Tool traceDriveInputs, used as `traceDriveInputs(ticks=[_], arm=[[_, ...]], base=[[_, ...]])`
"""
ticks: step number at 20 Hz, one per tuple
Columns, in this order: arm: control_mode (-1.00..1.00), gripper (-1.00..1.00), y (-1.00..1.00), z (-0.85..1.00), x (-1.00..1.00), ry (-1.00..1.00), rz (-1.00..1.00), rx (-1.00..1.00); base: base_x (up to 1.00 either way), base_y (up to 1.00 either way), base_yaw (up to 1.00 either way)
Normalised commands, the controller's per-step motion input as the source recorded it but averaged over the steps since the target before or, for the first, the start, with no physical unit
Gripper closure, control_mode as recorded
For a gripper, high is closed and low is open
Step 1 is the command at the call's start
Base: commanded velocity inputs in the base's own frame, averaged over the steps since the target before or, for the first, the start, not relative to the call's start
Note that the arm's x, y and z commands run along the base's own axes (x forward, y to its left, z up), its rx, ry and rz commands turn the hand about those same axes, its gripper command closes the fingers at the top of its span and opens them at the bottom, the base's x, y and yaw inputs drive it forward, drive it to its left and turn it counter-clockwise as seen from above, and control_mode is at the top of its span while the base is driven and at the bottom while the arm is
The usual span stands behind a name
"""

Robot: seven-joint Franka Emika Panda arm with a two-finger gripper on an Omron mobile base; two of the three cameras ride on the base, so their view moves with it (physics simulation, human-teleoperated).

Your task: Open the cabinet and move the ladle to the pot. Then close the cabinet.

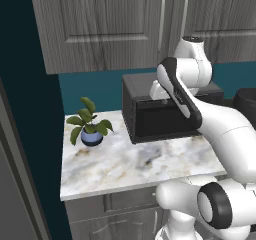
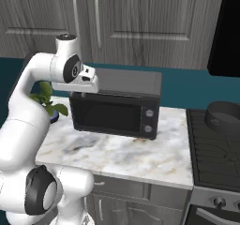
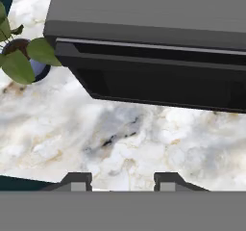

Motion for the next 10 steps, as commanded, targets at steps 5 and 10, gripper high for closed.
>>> traceDriveInputs(ticks=[5,10], arm=[[-1.0,-1.0,-0.1,0.02,-0.28,-0.11,0.02,0.0],[-1.0,-1.0,-0.18,0.32,-0.45,-0.28,0.05,0.0]], base=[[0.0,0.0,0.0],[0.0,0.0,0.0]])
